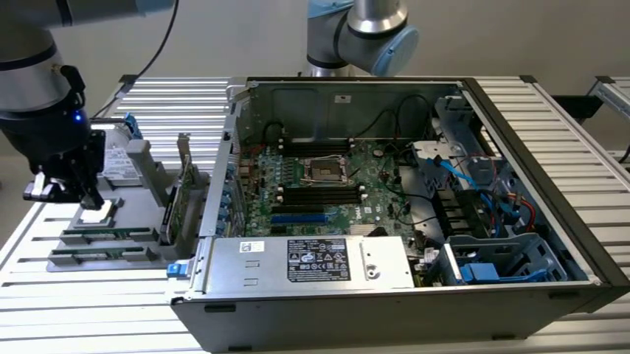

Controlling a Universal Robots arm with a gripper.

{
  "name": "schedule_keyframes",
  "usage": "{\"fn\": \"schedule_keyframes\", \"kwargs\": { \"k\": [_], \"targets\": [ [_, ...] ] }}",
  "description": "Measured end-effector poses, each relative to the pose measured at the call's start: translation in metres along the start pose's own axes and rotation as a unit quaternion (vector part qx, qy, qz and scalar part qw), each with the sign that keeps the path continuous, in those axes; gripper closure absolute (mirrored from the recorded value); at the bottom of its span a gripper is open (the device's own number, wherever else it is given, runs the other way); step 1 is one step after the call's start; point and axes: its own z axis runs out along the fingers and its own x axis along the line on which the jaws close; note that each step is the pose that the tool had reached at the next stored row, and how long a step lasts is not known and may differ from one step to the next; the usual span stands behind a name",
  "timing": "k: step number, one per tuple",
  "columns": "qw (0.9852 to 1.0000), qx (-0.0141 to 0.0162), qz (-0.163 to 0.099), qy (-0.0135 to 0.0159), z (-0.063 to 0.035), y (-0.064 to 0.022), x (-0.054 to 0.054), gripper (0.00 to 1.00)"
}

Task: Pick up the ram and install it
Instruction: 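Pick up the ram and move it above insertion slot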

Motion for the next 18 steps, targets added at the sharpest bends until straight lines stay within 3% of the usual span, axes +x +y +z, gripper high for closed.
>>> {"fn": "schedule_keyframes", "kwargs": {
  "k": [4,10,18],
  "targets": [
    [0.9993,-0.0009,-0.036,0.0068,0.0012,-0.0001,0.0000,0.90],
    [0.9965,-0.0016,-0.082,0.0170,0.0029,0.0006,0.0000,0.90],
    [0.9962,-0.0015,-0.086,0.0177,0.0029,0.0010,0.0000,0.90]
  ]
}}
